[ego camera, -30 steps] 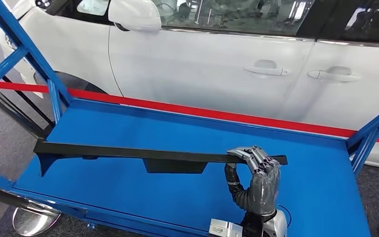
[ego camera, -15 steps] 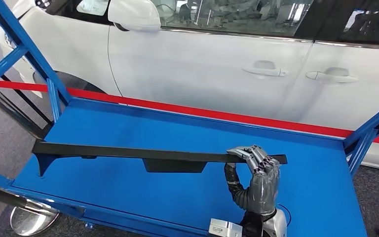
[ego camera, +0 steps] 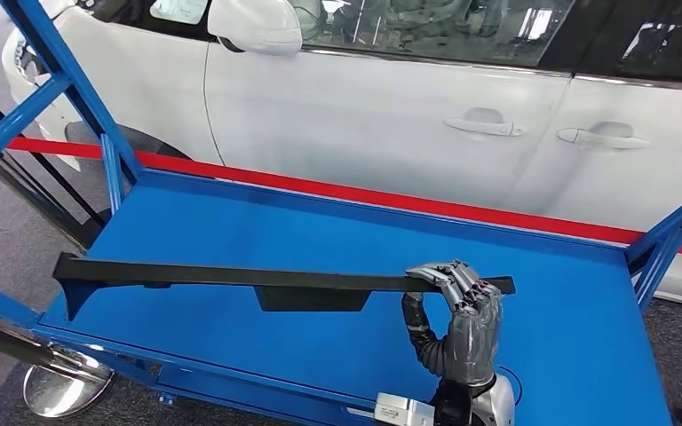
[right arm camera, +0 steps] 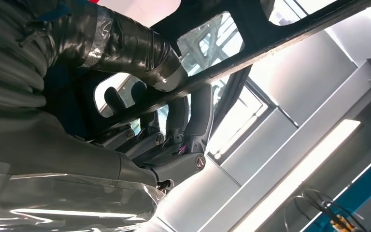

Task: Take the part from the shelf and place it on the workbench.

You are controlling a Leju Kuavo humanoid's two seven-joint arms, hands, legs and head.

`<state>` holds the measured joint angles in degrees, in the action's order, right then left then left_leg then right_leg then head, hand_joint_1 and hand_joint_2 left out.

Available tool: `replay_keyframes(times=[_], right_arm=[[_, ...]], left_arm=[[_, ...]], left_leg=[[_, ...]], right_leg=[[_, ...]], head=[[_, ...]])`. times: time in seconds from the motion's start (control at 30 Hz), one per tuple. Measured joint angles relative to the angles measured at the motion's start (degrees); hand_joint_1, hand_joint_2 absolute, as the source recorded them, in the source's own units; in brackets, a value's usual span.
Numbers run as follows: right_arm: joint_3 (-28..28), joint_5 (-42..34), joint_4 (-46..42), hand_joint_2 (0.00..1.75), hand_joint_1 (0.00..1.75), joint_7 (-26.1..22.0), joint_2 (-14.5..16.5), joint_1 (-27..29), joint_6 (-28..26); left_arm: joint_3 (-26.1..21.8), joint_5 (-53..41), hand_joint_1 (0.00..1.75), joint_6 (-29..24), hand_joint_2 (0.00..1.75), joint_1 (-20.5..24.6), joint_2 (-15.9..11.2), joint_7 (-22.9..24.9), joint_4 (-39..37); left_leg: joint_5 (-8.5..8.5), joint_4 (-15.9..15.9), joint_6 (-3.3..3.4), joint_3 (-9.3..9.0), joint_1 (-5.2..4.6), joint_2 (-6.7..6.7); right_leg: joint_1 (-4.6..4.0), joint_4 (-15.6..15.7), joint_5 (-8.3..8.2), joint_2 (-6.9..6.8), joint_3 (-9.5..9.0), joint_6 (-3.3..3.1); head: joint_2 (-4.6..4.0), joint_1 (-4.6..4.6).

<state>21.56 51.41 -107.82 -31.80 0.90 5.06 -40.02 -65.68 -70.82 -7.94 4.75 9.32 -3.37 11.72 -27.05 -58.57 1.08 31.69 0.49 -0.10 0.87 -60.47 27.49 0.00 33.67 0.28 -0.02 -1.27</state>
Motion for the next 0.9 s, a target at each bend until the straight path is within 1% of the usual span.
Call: replay_keyframes(times=[0.03, 0.07, 0.1, 0.13, 0.17, 0.2, 0.27, 0.3, 0.33, 0.37, 0.4, 0.43, 0.47, 0.5, 0.53, 0.57, 0.63, 0.67, 0.7, 0.73, 0.77, 0.8, 0.83, 0.87, 0.9], right_arm=[[0.01, -0.01, 0.00, 1.75, 1.75, 0.00, 0.00, -0.06, 0.00], [0.01, -0.02, 0.00, 1.75, 1.75, -0.01, 0.00, -0.07, 0.00], [0.02, -0.02, -0.01, 1.75, 1.75, -0.01, 0.00, -0.09, 0.00], [0.02, -0.03, -0.01, 1.75, 1.75, -0.01, 0.00, -0.10, 0.00], [0.03, -0.03, -0.02, 1.75, 1.75, -0.02, 0.01, -0.13, 0.00], [0.05, -0.04, -0.02, 1.75, 1.75, -0.03, 0.01, -0.15, 0.00], [0.09, -0.09, -0.02, 1.75, 1.75, -0.02, 0.02, -0.18, 0.00], [0.10, -0.11, -0.01, 1.75, 1.75, -0.02, 0.02, -0.18, 0.00], [0.11, -0.15, 0.00, 1.75, 1.75, -0.01, 0.02, -0.18, 0.00], [0.11, -0.21, 0.01, 1.75, 1.75, -0.01, 0.02, -0.18, 0.00], [0.12, -0.28, 0.02, 1.75, 1.75, -0.01, 0.02, -0.19, 0.00], [0.13, -0.36, 0.02, 1.75, 1.75, -0.01, 0.02, -0.21, 0.00], [0.14, -0.42, 0.02, 1.75, 1.75, 0.01, 0.02, -0.26, 0.00], [0.17, -0.45, 0.02, 1.75, 1.75, 0.03, 0.02, -0.33, 0.00], [0.22, -0.48, 0.02, 1.75, 1.75, 0.05, 0.01, -0.41, 0.00], [0.27, -0.49, 0.02, 1.75, 1.75, 0.08, 0.01, -0.47, 0.00], [0.35, -0.51, 0.02, 1.75, 1.75, 0.15, 0.01, -0.55, 0.00], [0.35, -0.53, 0.02, 1.75, 1.75, 0.20, 0.01, -0.58, 0.00], [0.36, -0.56, 0.03, 1.75, 1.75, 0.23, 0.00, -0.61, 0.00], [0.36, -0.59, 0.04, 1.75, 1.75, 0.26, 0.00, -0.64, 0.00], [0.36, -0.61, 0.05, 1.75, 1.75, 0.28, -0.01, -0.66, 0.00], [0.36, -0.62, 0.08, 1.75, 1.75, 0.30, -0.02, -0.67, 0.00], [0.36, -0.63, 0.09, 1.75, 1.75, 0.32, -0.03, -0.66, 0.00], [0.36, -0.63, 0.10, 1.75, 1.75, 0.34, -0.05, -0.66, 0.00], [0.36, -0.63, 0.11, 1.75, 1.75, 0.35, -0.06, -0.67, 0.00]], left_arm=[[0.00, 0.00, 0.00, -0.01, 1.75, 0.01, 0.03, 0.00, 0.00], [0.00, 0.00, 0.00, -0.01, 1.75, 0.03, 0.04, 0.00, 0.00], [0.00, 0.00, 0.00, -0.02, 1.75, 0.05, 0.02, 0.00, 0.00], [0.00, 0.00, 0.00, -0.02, 1.75, 0.07, -0.01, 0.00, 0.00], [0.00, 0.00, 0.00, -0.02, 1.75, 0.09, -0.04, 0.00, 0.00], [0.00, 0.00, 0.00, -0.02, 1.75, 0.10, -0.07, 0.00, 0.00], [0.00, -0.01, 0.00, -0.02, 1.75, 0.06, -0.06, 0.00, 0.00], [0.00, -0.02, 0.00, -0.02, 1.75, 0.01, -0.05, 0.00, 0.00], [0.00, -0.02, 0.00, -0.02, 1.75, -0.05, -0.04, 0.00, 0.00], [0.00, -0.02, 0.00, -0.02, 1.75, -0.10, -0.06, 0.00, 0.00], [0.00, -0.01, 0.00, -0.03, 1.75, -0.12, -0.12, 0.00, 0.00], [0.00, -0.01, 0.00, -0.03, 1.75, -0.10, -0.16, 0.00, 0.00], [0.00, -0.01, 0.00, -0.04, 1.75, -0.03, -0.21, 0.00, 0.00], [0.00, 0.00, 0.00, -0.04, 1.75, 0.03, -0.23, 0.00, 0.00], [0.00, 0.00, 0.00, -0.04, 1.75, 0.06, -0.23, 0.00, 0.00], [0.00, 0.00, 0.00, -0.04, 1.75, 0.08, -0.23, 0.00, 0.00], [0.00, -0.01, 0.00, -0.04, 1.75, 0.05, -0.22, 0.01, 0.00], [0.00, -0.02, 0.00, -0.04, 1.75, 0.06, -0.22, 0.02, 0.00], [0.00, -0.02, 0.00, -0.04, 1.75, 0.08, -0.22, 0.02, 0.00], [0.00, -0.02, 0.00, -0.04, 1.75, 0.11, -0.22, 0.02, 0.00], [0.00, -0.02, 0.00, -0.04, 1.75, 0.12, -0.22, 0.02, 0.00], [0.00, -0.02, 0.00, -0.04, 1.75, 0.12, -0.23, 0.02, 0.00], [0.00, -0.02, 0.00, -0.04, 1.75, 0.10, -0.23, 0.02, 0.00], [-0.01, -0.02, 0.00, -0.04, 1.75, 0.06, -0.23, 0.02, 0.00], [-0.01, -0.02, 0.00, -0.04, 1.75, 0.04, -0.22, 0.02, 0.00]], left_leg=[[0.01, -0.04, -0.35, 0.11, -0.07, -0.01], [0.07, -0.01, -0.74, 0.18, -0.13, -0.01], [0.05, -0.02, -1.08, 0.23, -0.07, -0.01], [-0.29, -0.35, -1.39, 0.35, -0.02, 0.00], [-1.25, -1.54, -1.68, 0.81, 0.04, 0.00], [-2.85, -3.88, -1.94, 1.78, 0.13, 0.00], [-6.79, -11.07, -2.40, 4.85, 0.29, 0.01], [-8.00, -14.22, -2.59, 6.21, 0.38, 0.02], [-8.17, -15.72, -2.73, 6.76, 0.47, 0.02], [-7.23, -15.04, -2.82, 6.28, 0.57, 0.03], [-5.43, -12.20, -2.86, 4.71, 0.67, 0.03], [-3.59, -8.19, -2.83, 2.62, 0.77, 0.03], [-2.27, -4.41, -2.68, 0.80, 0.72, 0.01], [-1.52, -1.78, -2.42, -0.42, 0.65, -0.04], [-1.36, -0.49, -2.10, -0.87, 0.52, -0.09], [-1.35, -0.24, -1.70, -0.80, 0.33, -0.14], [-0.83, 0.01, -0.71, -0.69, 0.37, -0.11], [-0.50, 0.20, -0.19, -0.68, 0.43, -0.04], [-0.18, 0.40, 0.29, -0.60, 0.51, 0.02], [0.06, 0.45, 0.63, -0.43, 0.47, 0.08], [0.22, 0.44, 0.85, -0.14, 0.37, 0.09], [0.36, 0.40, 0.98, 0.13, 0.24, 0.09], [0.45, 0.35, 1.05, 0.33, 0.08, 0.09], [0.51, 0.32, 1.07, 0.43, -0.07, 0.08], [0.54, 0.30, 1.06, 0.43, -0.21, 0.06]], right_leg=[[-0.18, 1.09, -0.03, 0.01, -0.40, -0.30], [-0.31, 1.23, -0.17, 0.03, -0.31, -0.51], [-0.18, 1.44, -0.36, 0.00, -0.30, -0.81], [-0.03, 1.73, -0.56, -0.06, -0.37, -1.11], [0.16, 2.03, -0.78, -0.15, -0.44, -1.44], [0.34, 2.26, -0.97, -0.27, -0.47, -1.70], [0.31, 2.26, -1.11, -0.43, -0.24, -1.95], [0.30, 2.17, -1.15, -0.48, -0.07, -1.96], [0.31, 2.04, -1.18, -0.51, 0.08, -1.96], [0.34, 1.88, -1.19, -0.51, 0.21, -1.92], [0.38, 1.71, -1.19, -0.50, 0.28, -1.86], [0.42, 1.53, -1.19, -0.49, 0.33, -1.72], [0.33, 1.29, -1.16, -0.47, 0.43, -1.45], [0.23, 1.17, -1.20, -0.43, 0.53, -1.10], [0.11, 1.14, -1.30, -0.40, 0.62, -0.70], [0.02, 1.22, -1.46, -0.37, 0.67, -0.29], [0.18, 1.26, -1.50, -0.33, 0.73, 0.39], [0.29, 0.53, -0.80, -0.31, 1.05, 0.65], [0.37, -1.36, 0.67, -0.28, 1.87, 0.82], [0.40, -4.43, 2.71, -0.26, 3.18, 0.94], [0.39, -8.16, 4.84, -0.24, 4.81, 1.02], [0.37, -11.73, 6.46, -0.23, 6.31, 1.07], [0.36, -13.89, 7.07, -0.23, 7.12, 1.04], [0.33, -13.96, 6.54, -0.23, 6.89, 0.90], [0.22, -11.84, 5.07, -0.23, 5.53, 0.62]], head=[[0.00, 0.00], [0.00, 0.00], [0.00, 0.00], [0.00, 0.00], [0.00, 0.00], [0.00, 0.01], [0.00, 0.01], [0.00, 0.02], [0.00, 0.01], [0.00, 0.02], [0.00, 0.02], [0.00, 0.01], [0.00, 0.02], [0.00, 0.01], [0.00, 0.01], [0.01, 0.01], [0.01, 0.00], [0.01, 0.00], [0.01, -0.01], [0.00, -0.01], [0.00, -0.01], [0.01, -0.01], [0.01, 0.00], [0.01, 0.00], [0.01, 0.00]])
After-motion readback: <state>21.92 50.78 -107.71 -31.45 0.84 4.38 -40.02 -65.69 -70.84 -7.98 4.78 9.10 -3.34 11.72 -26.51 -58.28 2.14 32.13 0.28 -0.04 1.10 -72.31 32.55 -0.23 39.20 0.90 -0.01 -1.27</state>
